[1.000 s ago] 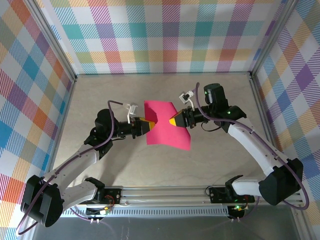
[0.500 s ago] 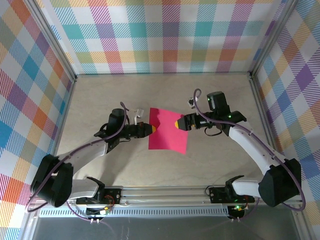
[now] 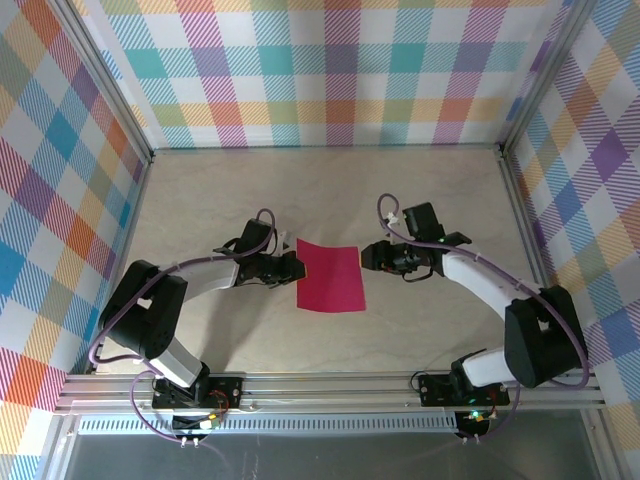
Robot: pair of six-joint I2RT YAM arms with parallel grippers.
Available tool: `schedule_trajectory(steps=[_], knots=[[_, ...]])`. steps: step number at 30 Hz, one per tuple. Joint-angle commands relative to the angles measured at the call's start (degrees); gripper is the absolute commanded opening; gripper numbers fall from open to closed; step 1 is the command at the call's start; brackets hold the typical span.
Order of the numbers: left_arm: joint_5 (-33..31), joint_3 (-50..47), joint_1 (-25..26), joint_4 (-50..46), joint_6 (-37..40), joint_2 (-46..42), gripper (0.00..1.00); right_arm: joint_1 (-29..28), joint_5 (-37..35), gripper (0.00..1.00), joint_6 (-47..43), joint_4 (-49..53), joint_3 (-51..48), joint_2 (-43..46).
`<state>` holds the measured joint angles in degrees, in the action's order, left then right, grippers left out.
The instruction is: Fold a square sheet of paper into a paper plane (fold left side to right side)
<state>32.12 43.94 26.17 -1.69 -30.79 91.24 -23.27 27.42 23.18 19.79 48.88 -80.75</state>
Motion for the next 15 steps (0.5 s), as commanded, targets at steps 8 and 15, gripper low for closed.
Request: schedule_trajectory(steps=[8, 15], knots=[[-0.13, 3.83, 0.37, -7.91, 6.62, 1.12, 0.0, -1.87, -1.81, 0.23, 2.87, -5.41, -0.58, -8.2], [0.18, 4.79, 0.37, -8.43, 6.76, 2.31, 0.0, -2.42, -1.85, 0.1, 3.47, -6.12, 0.27, -14.46]])
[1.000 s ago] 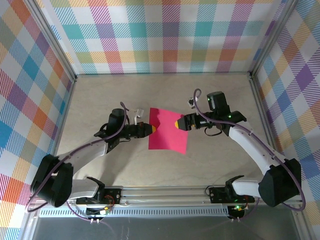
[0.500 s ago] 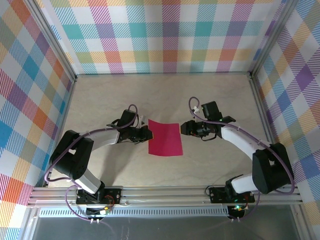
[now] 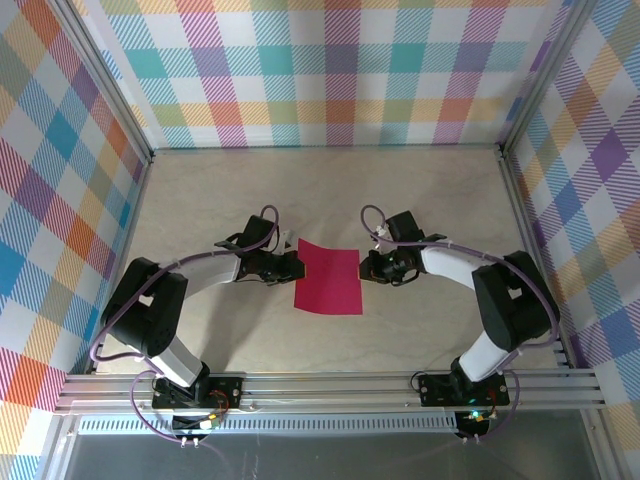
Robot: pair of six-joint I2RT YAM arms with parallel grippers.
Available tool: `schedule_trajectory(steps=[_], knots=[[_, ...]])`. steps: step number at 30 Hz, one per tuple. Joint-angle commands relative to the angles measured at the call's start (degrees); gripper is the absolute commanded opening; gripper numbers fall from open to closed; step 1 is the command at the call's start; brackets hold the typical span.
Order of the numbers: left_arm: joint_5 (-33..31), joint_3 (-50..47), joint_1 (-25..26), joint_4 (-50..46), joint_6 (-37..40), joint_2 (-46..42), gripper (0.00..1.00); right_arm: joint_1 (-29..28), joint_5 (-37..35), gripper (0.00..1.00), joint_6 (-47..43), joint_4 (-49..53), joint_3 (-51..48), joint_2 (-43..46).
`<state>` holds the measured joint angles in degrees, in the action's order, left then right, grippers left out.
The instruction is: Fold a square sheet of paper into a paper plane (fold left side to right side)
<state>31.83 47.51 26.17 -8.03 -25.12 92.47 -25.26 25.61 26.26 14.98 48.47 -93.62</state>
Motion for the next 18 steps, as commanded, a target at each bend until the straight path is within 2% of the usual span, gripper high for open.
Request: schedule_trajectory(steps=[1, 6, 18], knots=[[0.42, 1.31, 0.37, -1.95, 0.88, 1.26, 0.0, -0.47, -0.11, 0.09, 0.58, -1.61, 0.7, -2.26], [0.68, 1.06, 0.38, -1.36, 0.65, 1.4, 0.01, -0.68, 0.08, 0.05, 0.71, -1.78, 0.93, -5.15], [2.96, 1.93, 0.41, -0.13, -0.69, -1.09, 0.28, -1.33, -4.41, 0.04, -0.52, 2.78, 0.9, -8.32]])
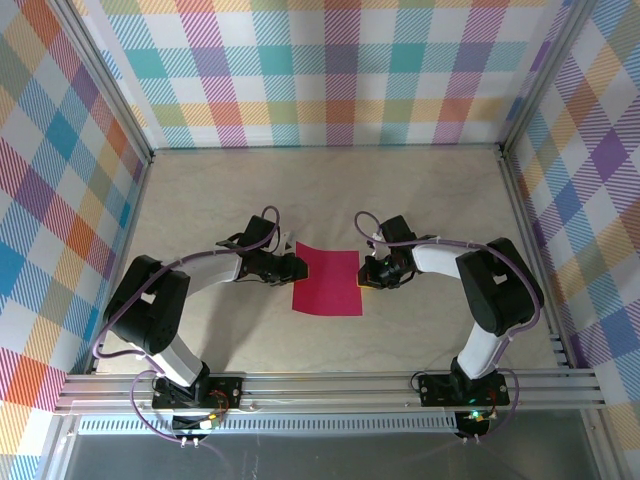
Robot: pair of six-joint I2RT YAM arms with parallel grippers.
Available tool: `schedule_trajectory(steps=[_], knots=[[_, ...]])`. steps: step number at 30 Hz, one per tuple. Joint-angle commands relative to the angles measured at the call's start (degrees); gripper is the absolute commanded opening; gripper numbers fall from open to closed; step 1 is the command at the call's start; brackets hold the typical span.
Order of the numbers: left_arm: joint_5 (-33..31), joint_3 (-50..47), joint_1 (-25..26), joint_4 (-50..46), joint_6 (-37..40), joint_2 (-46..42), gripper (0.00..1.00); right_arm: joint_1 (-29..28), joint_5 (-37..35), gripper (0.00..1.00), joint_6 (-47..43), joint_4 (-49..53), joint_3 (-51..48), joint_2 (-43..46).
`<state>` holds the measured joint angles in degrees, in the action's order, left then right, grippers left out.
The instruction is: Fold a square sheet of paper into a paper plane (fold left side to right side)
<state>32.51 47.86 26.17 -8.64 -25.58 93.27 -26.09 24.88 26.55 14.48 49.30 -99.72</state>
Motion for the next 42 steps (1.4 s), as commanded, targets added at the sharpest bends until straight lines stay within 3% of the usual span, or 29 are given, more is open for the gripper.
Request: schedule_trajectory(steps=[1, 12, 19, 28, 35, 42], knots=[[2.86, 1.63, 0.4, 0.87, -0.4, -2.04, 0.29, -0.54, -3.79, 0.04, -0.88, 3.5, -0.06, -2.39], [9.12, 2.39, 0.63, 6.82, -3.15, -3.01, 0.58, -1.2, -4.2, 0.04, -1.06, 3.8, 0.01, -3.02], [10.8, 2.95, 2.1, 11.12, -5.45, -0.81, 0.68, -1.64, -3.99, 0.04, -1.06, 3.89, 0.17, -3.2], [11.55, 4.59, 4.26, 15.86, -7.81, 4.77, 0.71, -2.19, -3.58, 0.04, -0.51, 3.34, -0.08, -2.94], [9.7, 5.58, 5.29, 15.43, -7.75, 7.84, 0.65, -2.46, -2.56, 0.04, 0.02, 1.7, -0.64, -2.51], [8.45, 5.69, 5.99, 13.42, -7.11, 9.54, 0.36, -2.57, -2.56, 0.04, 0.26, 0.71, -1.13, -1.97]])
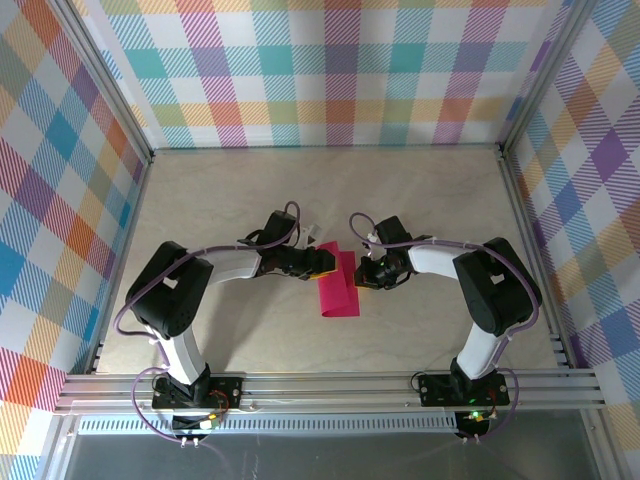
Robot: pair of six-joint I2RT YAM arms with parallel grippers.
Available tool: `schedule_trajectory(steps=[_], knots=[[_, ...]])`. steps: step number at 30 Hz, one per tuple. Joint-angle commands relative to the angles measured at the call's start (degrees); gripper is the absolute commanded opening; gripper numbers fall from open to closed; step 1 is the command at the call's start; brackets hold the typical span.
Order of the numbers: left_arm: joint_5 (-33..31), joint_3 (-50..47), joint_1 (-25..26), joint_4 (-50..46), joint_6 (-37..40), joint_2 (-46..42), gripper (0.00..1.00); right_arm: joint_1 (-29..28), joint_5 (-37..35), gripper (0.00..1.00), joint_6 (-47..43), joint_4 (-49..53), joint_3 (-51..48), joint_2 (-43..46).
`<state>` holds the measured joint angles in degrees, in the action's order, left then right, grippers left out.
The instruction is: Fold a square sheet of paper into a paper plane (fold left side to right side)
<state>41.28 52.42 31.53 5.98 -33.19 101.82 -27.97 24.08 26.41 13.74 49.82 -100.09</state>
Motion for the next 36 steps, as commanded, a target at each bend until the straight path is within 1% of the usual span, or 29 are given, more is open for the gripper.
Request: schedule_trajectory(steps=[1, 5, 10, 13, 19, 25, 27, 29, 33, 36], knots=[[-0.4, 1.04, 0.64, -1.16, 0.42, 1.16, 0.32, -0.71, -1.62, 0.04, 0.41, 1.26, -1.66, -1.51], [-1.02, 0.93, 0.73, -1.66, 0.48, 1.27, 0.17, -0.69, -0.18, 0.04, 1.26, -0.51, -2.1, -1.0], [-1.22, 0.8, 0.82, -1.97, 0.64, 1.17, 0.09, -0.68, 0.73, 0.04, 1.72, -1.78, -2.4, -0.13], [-1.2, 0.59, 0.82, -2.0, 0.6, 1.06, 0.07, -0.69, 1.9, 0.05, 2.19, -2.96, -2.46, 1.13], [-1.37, 0.49, 0.82, -1.84, 0.49, 0.66, 0.06, -0.43, 2.34, 0.07, 2.57, -3.15, -2.19, 3.69], [-1.47, 0.44, 0.82, -1.73, 0.34, 0.32, 0.06, 1.55, 2.17, 0.1, 2.25, -1.26, -2.82, 8.82], [-1.49, 0.4, 0.82, -1.76, 0.36, 0.22, 0.06, 2.84, 3.42, 0.15, 2.01, -0.72, -3.34, 10.38], [-1.38, 0.49, 0.82, -1.65, 0.32, 0.31, 0.06, 4.32, 6.97, 0.2, 2.7, -2.21, -4.3, 11.63], [-0.89, 0.62, 0.82, -1.3, 0.24, 0.62, 0.06, 5.2, 16.45, 0.31, 7.11, -10.05, -6.52, 12.23], [-0.93, 0.45, 0.82, -1.04, 0.32, 0.57, 0.06, 5.16, 18.87, 0.39, 9.9, -15.08, -7.25, 10.72]])
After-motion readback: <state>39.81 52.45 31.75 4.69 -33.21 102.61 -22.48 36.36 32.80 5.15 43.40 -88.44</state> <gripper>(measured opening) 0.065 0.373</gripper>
